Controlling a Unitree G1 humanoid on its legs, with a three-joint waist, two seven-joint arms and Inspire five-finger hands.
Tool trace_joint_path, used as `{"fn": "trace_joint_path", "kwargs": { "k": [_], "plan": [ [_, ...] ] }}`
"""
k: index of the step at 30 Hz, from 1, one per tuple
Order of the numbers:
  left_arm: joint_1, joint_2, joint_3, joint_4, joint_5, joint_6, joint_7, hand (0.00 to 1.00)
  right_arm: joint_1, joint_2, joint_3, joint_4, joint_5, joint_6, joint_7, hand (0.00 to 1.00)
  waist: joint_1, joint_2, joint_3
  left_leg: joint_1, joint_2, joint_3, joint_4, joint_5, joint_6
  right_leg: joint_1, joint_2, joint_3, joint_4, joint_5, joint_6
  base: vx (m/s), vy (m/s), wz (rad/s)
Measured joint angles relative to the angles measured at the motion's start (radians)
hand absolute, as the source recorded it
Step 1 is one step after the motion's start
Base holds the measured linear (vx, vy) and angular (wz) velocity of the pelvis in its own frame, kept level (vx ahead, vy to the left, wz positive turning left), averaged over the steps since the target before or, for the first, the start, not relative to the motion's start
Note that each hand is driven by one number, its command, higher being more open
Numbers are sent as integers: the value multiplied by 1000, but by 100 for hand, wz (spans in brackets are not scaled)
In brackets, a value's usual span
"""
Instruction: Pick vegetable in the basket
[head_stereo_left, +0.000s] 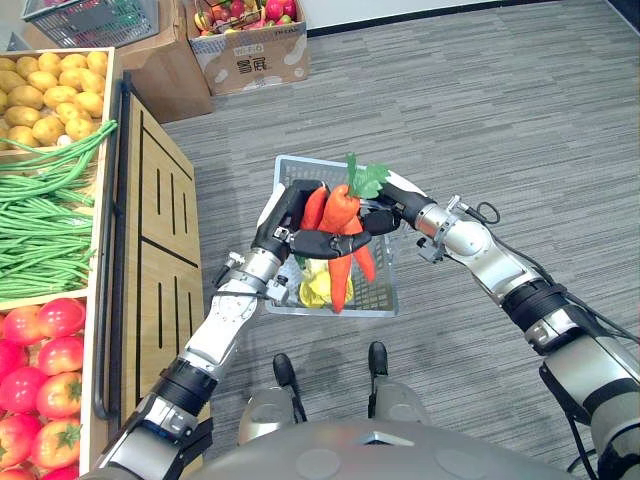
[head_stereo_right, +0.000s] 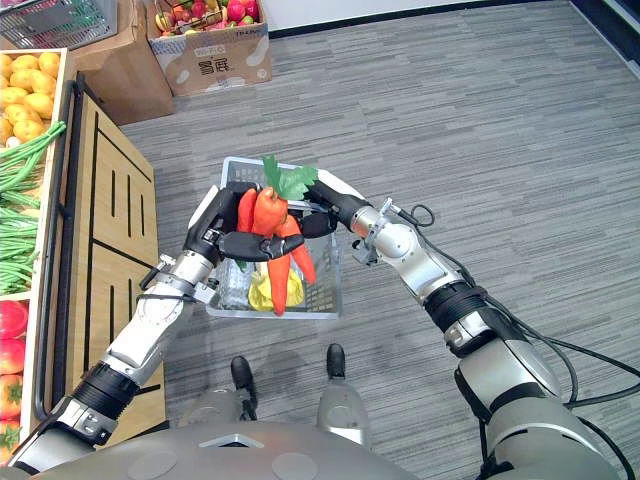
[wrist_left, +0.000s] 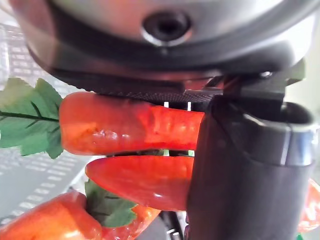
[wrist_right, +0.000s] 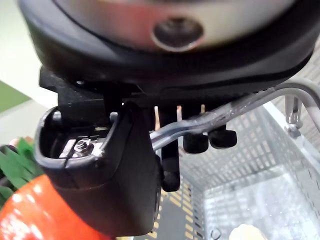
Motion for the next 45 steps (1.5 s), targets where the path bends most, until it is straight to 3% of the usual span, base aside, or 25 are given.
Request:
{"fn": "trace_joint_path", "kwargs": {
  "k": [13, 23, 29, 45],
  "plan": [
    [0, -10, 44, -21, -24, 0, 30, 0, 36, 34, 0, 29, -1, 10, 0, 0, -4, -28, -17, 0, 0, -1, 0, 3, 0, 0, 0, -2, 0, 0, 0, 0, 0, 0],
    [-2, -39, 66, 40, 169, 0, 68, 0, 47, 39, -1, 29, 0, 10, 0, 0, -1, -40, -17, -16, 0, -1, 1, 4, 0, -17, 0, -2, 0, -1, -1, 0, 0, 0],
    [-5, -44, 70, 94, 192, -1, 78, 0, 47, 39, -1, 29, -1, 13, 2, 0, -2, -49, -16, -18, 0, -1, 3, 5, 0, -18, 1, -2, 0, 0, -1, 0, 0, 0],
    [-3, -46, 83, 116, 230, -19, 45, 0, 47, 30, -1, 29, -1, 14, 8, 0, -9, -50, -15, -18, 0, -1, 2, 4, -1, -19, 1, 0, 0, 0, -1, 0, 0, 0]
  ]
}}
